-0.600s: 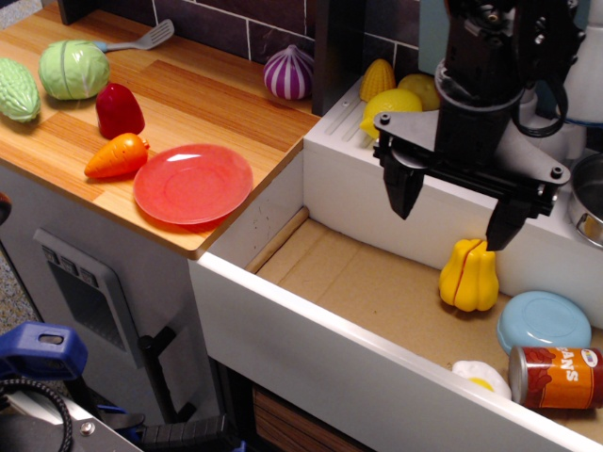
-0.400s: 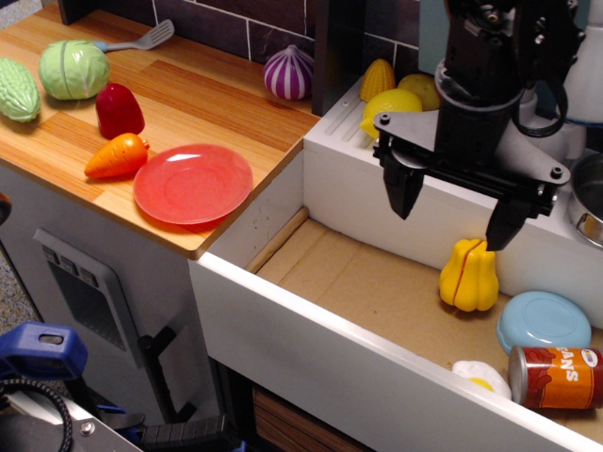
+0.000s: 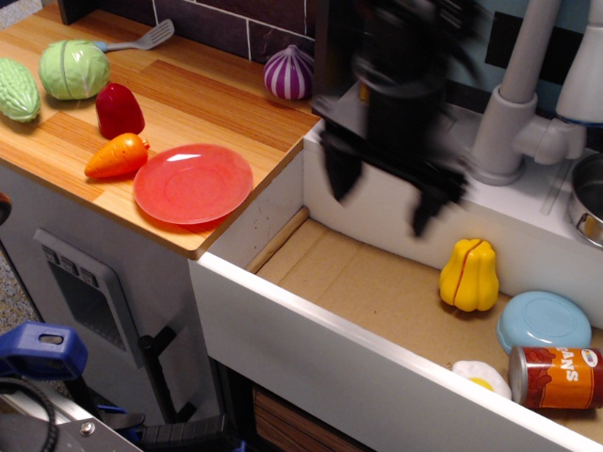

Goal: Put lemon on plate

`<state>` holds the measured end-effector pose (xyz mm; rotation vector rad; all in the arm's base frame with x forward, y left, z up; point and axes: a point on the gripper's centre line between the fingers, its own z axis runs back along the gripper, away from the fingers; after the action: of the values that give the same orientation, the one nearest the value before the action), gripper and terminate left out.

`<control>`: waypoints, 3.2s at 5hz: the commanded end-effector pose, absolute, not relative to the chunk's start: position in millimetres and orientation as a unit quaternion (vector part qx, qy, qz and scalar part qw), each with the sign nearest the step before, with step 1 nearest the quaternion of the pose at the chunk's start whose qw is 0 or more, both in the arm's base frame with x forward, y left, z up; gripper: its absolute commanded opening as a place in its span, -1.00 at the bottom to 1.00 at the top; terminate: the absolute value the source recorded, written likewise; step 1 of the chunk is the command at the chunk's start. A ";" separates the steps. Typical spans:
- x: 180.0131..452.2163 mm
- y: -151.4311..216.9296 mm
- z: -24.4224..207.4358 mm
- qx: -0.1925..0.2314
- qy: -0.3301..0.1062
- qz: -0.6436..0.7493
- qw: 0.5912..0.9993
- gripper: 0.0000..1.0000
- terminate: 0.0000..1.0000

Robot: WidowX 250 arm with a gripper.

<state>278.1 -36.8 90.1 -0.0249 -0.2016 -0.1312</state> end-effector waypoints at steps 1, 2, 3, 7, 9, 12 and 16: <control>310.5 -10.2 101.8 -0.002 -0.170 -0.167 0.971 1.00 -1.00; 328.2 -7.8 100.6 0.015 -0.197 -0.204 0.959 1.00 -1.00; 350.3 -3.5 93.1 0.025 -0.227 -0.242 0.943 1.00 -1.00; 408.1 5.2 81.7 0.052 -0.321 -0.296 0.898 1.00 -1.00; 411.9 9.3 73.1 0.079 -0.333 -0.307 0.888 1.00 -1.00; 437.4 7.9 46.1 0.110 -0.386 -0.314 0.861 1.00 -1.00; 431.7 4.1 57.3 0.039 -0.345 -0.275 0.897 -1.00 -1.00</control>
<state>414.0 2.9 30.9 0.0524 -0.5788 -0.5352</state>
